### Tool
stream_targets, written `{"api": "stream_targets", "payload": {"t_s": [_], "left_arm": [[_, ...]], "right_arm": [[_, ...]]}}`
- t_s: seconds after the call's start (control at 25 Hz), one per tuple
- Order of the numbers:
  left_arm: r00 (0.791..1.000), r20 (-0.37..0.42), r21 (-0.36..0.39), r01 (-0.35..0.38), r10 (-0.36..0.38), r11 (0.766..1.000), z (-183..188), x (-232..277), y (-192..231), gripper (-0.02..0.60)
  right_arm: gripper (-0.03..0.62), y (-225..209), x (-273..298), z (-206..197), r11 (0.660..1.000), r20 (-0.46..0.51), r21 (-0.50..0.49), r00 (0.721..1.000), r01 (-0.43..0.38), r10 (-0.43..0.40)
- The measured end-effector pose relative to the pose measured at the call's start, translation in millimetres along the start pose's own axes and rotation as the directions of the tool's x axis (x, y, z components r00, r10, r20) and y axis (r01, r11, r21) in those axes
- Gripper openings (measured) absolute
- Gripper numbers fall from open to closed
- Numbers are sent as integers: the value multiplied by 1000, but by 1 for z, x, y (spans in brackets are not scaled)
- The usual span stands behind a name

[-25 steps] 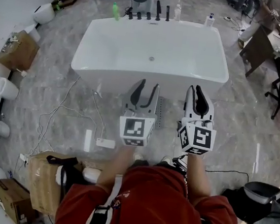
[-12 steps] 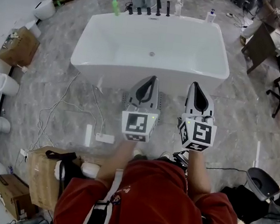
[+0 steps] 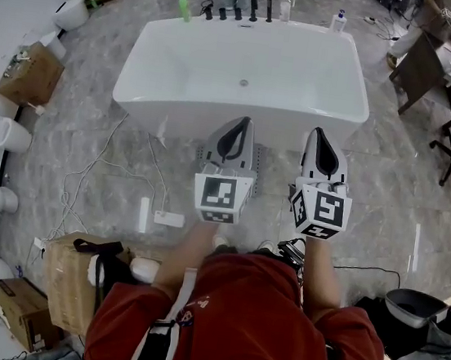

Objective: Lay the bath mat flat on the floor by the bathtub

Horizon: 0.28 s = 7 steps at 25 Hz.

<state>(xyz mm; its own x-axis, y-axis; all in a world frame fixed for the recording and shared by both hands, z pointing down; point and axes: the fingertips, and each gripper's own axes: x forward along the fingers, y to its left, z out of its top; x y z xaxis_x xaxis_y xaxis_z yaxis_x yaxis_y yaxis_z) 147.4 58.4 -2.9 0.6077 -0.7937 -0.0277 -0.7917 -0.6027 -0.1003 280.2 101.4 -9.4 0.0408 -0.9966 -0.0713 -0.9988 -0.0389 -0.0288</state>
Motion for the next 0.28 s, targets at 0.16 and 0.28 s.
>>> {"api": "stream_targets", "payload": {"t_s": [0.16,0.28], "left_arm": [[1000,-2,7,7,-7,1000,0,1,-4,14],[1000,-2,13,7,-7,1000,-2,3,-6,14]], "right_arm": [[12,-5,-1,-3,1000,-3,11,1000,10,-10],[12,-8,0,-5,1000,-4,12,1000,12,-12]]}}
